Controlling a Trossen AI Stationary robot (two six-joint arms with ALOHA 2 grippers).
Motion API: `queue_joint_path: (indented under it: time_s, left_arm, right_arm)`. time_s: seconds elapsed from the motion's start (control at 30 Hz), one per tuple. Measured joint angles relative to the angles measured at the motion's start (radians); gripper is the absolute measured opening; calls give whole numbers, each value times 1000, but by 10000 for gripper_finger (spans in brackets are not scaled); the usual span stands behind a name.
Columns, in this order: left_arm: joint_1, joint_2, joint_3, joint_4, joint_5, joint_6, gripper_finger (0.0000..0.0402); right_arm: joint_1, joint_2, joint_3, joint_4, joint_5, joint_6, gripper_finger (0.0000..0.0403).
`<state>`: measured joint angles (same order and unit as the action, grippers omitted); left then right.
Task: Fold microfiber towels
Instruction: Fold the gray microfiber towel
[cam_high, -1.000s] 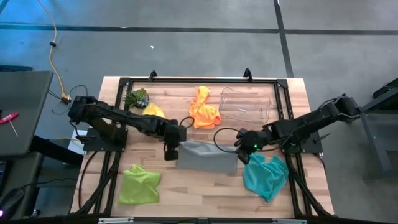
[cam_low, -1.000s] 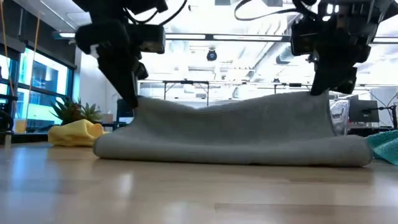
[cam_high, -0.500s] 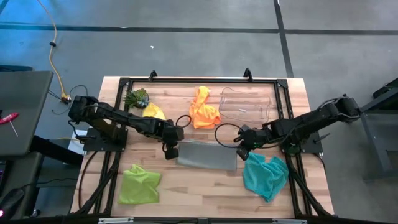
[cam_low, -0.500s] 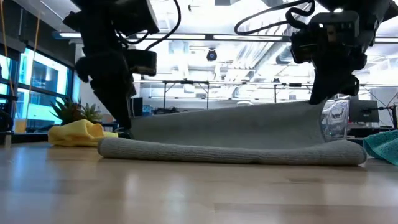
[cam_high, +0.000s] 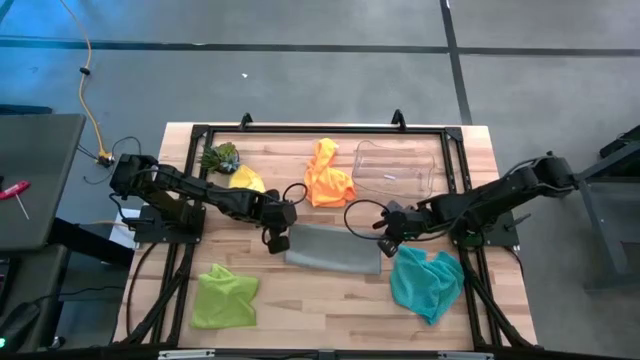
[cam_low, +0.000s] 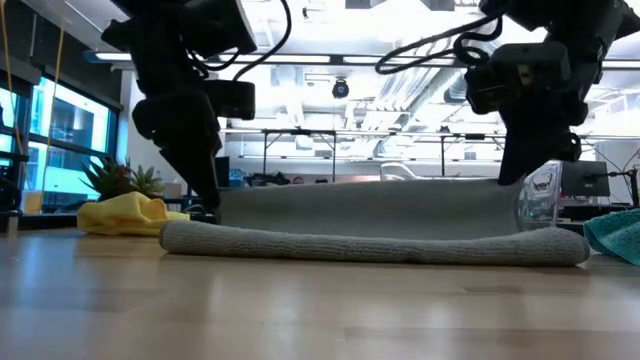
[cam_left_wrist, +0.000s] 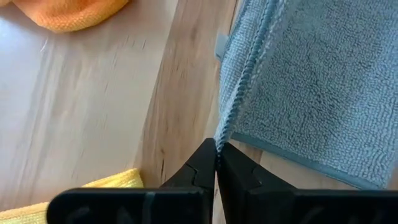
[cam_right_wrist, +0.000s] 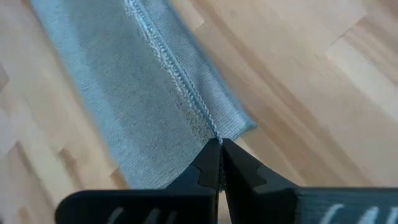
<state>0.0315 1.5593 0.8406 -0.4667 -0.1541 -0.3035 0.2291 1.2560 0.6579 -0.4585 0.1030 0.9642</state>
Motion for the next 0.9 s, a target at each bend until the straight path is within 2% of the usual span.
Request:
queue_joint_path:
  time_s: [0.17,0.27,0.37,0.47,0.6,0.73,0.8,0.9]
  left_arm:
    - [0,0,0,-1,-67,0,28]
    - [1,0,0,-1,-71,10,50]
    - [1,0,0,-3,-71,35,76]
    - [2,-1,0,-19,-75,44,104]
    - [15,-35,0,-65,-78,63,134]
    - [29,-111,0,-133,-83,72,152]
    - [35,-167,0,-161,-98,65,156]
    - [35,-257,0,-152,-104,33,158]
  right_arm:
    - [0,2,0,4,20,14,0]
    - [0,2,0,3,20,30,2]
    - [0,2,0,3,20,28,20]
    - [0,-1,0,-4,21,26,63]
    - [-8,-10,0,-47,20,29,141]
    - [-40,-60,0,-134,22,0,215]
    - [-60,-104,0,-178,23,10,240]
    - [-75,-178,0,-209,28,26,256]
